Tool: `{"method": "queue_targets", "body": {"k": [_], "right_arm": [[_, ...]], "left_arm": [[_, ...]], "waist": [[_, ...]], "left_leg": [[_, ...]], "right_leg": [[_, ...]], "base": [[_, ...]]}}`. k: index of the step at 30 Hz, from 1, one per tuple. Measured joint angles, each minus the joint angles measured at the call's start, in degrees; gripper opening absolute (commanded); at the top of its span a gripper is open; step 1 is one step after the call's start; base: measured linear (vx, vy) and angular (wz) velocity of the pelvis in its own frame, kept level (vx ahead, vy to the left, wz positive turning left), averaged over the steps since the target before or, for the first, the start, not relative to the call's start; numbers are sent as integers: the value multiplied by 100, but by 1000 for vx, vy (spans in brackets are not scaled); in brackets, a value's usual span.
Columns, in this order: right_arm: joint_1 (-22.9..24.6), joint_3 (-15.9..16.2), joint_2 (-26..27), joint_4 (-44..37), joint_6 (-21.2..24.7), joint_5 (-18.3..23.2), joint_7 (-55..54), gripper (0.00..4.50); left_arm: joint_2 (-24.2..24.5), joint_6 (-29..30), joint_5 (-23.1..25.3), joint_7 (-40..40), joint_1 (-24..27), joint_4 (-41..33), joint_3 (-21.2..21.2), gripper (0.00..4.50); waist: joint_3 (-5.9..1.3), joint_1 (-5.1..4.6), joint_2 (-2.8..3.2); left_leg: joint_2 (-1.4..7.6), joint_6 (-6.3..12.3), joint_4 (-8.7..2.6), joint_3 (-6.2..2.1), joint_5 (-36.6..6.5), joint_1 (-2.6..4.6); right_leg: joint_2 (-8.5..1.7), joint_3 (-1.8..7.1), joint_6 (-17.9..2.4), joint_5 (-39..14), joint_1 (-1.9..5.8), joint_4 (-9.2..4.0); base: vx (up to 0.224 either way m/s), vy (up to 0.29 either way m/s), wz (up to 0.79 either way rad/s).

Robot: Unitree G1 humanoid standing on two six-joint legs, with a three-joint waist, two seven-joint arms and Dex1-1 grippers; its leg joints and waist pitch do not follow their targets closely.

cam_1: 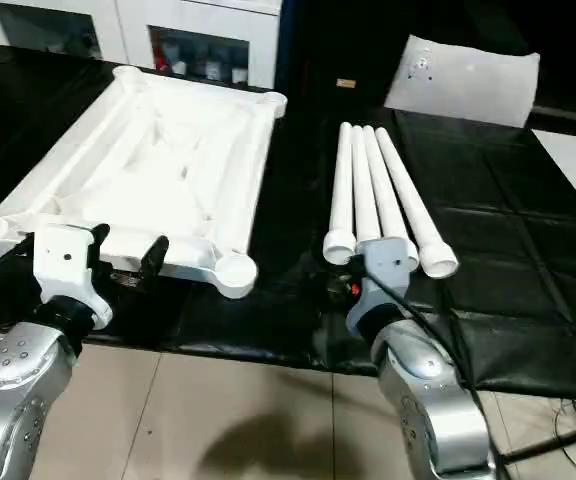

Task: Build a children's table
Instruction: Move to table

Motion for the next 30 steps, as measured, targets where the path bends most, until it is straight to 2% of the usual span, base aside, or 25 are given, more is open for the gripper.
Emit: {"method": "queue_targets", "body": {"k": [1, 2, 4, 5, 6, 7, 8, 10, 11, 12, 13, 14, 15, 17, 18, 19, 20, 21, 22, 23, 24, 25, 28, 29, 30], "right_arm": [[-13, -1, 41, -2, -3, 1, -3, 450], [-30, 46, 146, 0, -3, 37, 7, 450], [-98, 186, 280, -26, -9, 112, 58, 450], [-91, 218, 269, -26, -9, 128, 74, 450], [-71, 212, 232, -27, -11, 126, 73, 450], [-65, 203, 182, -30, -26, 121, 74, 450], [-23, 151, 105, -30, -39, 102, 73, 450], [7, 63, 54, -4, -42, 63, 63, 450], [50, 13, 62, -3, -45, 33, 54, 450], [58, 8, 71, -7, -51, 26, 52, 450], [62, 8, 108, 0, -60, 21, 45, 450], [71, 52, 202, 4, -61, 21, 14, 450], [45, 143, 245, 3, -62, 30, 8, 450], [39, 203, 265, -5, -91, 31, 0, 450], [40, 196, 241, -10, -119, 29, -4, 450], [58, 174, 212, -10, -125, 25, -7, 450], [93, 94, 169, -10, -129, 22, -14, 450], [132, 40, 160, 7, -127, 13, -24, 450], [137, -3, 142, 13, -125, 5, -30, 450], [134, -35, 151, 13, -126, 2, -37, 450], [125, -25, 164, 10, -126, -1, -38, 450], [88, 2, 204, 9, -127, -4, -41, 450], [50, 225, 293, -1, -128, 6, -15, 450], [53, 207, 241, -3, -131, 5, -17, 450], [62, 187, 213, -4, -137, 3, -18, 450]], "left_arm": [[8, -15, 4, 2, 15, 2, 12, 443], [37, -24, 7, 2, 49, 4, 39, 443], [94, -29, 24, 5, 135, 63, 149, 443], [129, -31, 35, 4, 133, 71, 198, 443], [121, -38, 42, 2, 128, 68, 201, 443], [110, -50, 46, -1, 120, 71, 188, 443], [38, -51, 47, -4, 116, 77, 151, 443], [-7, -49, 37, -59, 117, 81, -77, 443], [-3, -52, 31, -66, 108, 79, -115, 443], [10, -59, 29, -65, 107, 78, -101, 443], [47, -64, 30, -66, 110, 79, -89, 443], [101, -66, 30, -74, 108, 83, -29, 443], [110, -74, 32, -83, 112, 94, 16, 443], [145, -77, 44, -104, 110, 127, 90, 443], [153, -89, 44, -119, 95, 141, 98, 443], [142, -98, 44, -127, 65, 167, 83, 443], [62, -107, 44, -131, -6, 186, 50, 443], [26, -113, 34, -170, -41, 192, -84, 443], [17, -127, 24, -189, -46, 191, -187, 443], [25, -136, 17, -194, -47, 192, -216, 443], [58, -143, 16, -194, -64, 197, -202, 443], [90, -149, 17, -193, -74, 205, -158, 443], [132, -150, 35, -189, -81, 355, 5, 443], [118, -159, 45, -194, -105, 355, 5, 443], [104, -170, 46, -197, -118, 363, -2, 443]], "waist": [[3, 14, 19], [6, 25, 32], [13, 15, 9], [0, -1, -70], [-29, -20, -131], [-45, -38, -233], [-51, 23, -263], [-4, 99, -131], [-12, 130, -59], [-16, 148, 21], [-7, 139, 98], [-6, 83, 123], [-12, 29, 69], [-35, -109, 0], [-52, -170, -22], [-85, -202, -65], [-102, -177, -51], [-110, -133, -12], [-125, -91, 34], [-144, -32, 102], [-158, -3, 122], [-157, -40, 100], [-174, -187, 32], [-170, -214, -43], [-175, -236, -113]], "left_leg": [[-29, 1, 7, -104, 1, -11], [-43, -10, 1, -202, -1, 62], [-125, -105, -11, -207, -31, 191], [-181, -131, -9, -183, -51, 291], [-218, -145, -10, -167, -61, 334], [-281, -169, -1, -132, -77, 352], [-290, -57, 33, -106, -121, 366], [-212, 275, 255, -133, -109, 264], [-188, 226, 302, -141, -63, 147], [-139, 119, 123, -137, 4, 98], [-77, -182, 132, -146, 119, 112], [-59, -222, 91, -164, 112, 167], [-77, -229, 35, -149, 115, 190], [-144, -180, 19, -159, 94, 250], [-175, -177, 18, -156, 83, 252], [-198, -157, 15, -134, 79, 213], [-199, -30, 79, -132, 56, 129], [-177, 229, 159, -142, 20, 65], [-170, 307, 188, -147, 37, 4], [-128, 243, 165, -155, 37, -28], [-104, 58, 134, -177, 39, -13], [-101, -153, 74, -216, 59, 72], [-226, -95, 35, -221, 17, 170], [-268, -88, 32, -177, -11, 231], [-324, -101, 40, -165, -27, 242]], "right_leg": [[-15, -112, 8, -10, 75, -44], [-28, -154, -13, -44, 97, -34], [-76, 12, -312, -214, -25, 379], [-101, 174, -314, -222, -182, 719], [-116, 280, -310, -212, -286, 696], [-149, 414, -84, -115, -310, 565], [-112, 480, 32, -130, -217, 559], [-5, 485, -1, -86, -105, 406], [30, 468, -31, -62, -40, 364], [77, 431, -25, -72, 9, 352], [121, 377, -21, -83, 60, 340], [115, 349, -29, -85, 69, 287], [97, 348, -144, -109, 51, 289], [44, 360, -372, -209, 15, 453], [10, 369, -360, -248, -21, 511], [-11, 406, -171, -261, 13, 478], [24, 414, 44, -230, 72, 376], [40, 412, 43, -212, 83, 322], [60, 404, 42, -206, 101, 279], [105, 372, 40, -207, 138, 229], [118, 339, 38, -208, 158, 190], [106, 331, 1, -223, 106, 231], [-17, 395, -155, -286, -246, 819], [-74, 450, -197, -243, -367, 655], [-129, 525, 32, -114, -389, 610]], "base": [[23, 19, 73], [93, -14, 56], [106, -32, 27], [0, 0, 0], [26, -60, 3], [26, -60, 3], [-1, -70, 7], [-6, -62, -3], [0, 0, 0], [0, 0, 0], [0, 0, 0], [79, 33, 0], [109, 19, 10], [105, 13, 9], [78, -12, 7], [78, -12, 7], [51, -8, 8], [50, 10, 5], [50, 10, 5], [84, 4, 0], [141, -15, 2], [141, -15, 2], [107, -28, 9], [0, 0, 0], [47, -65, 10]]}}
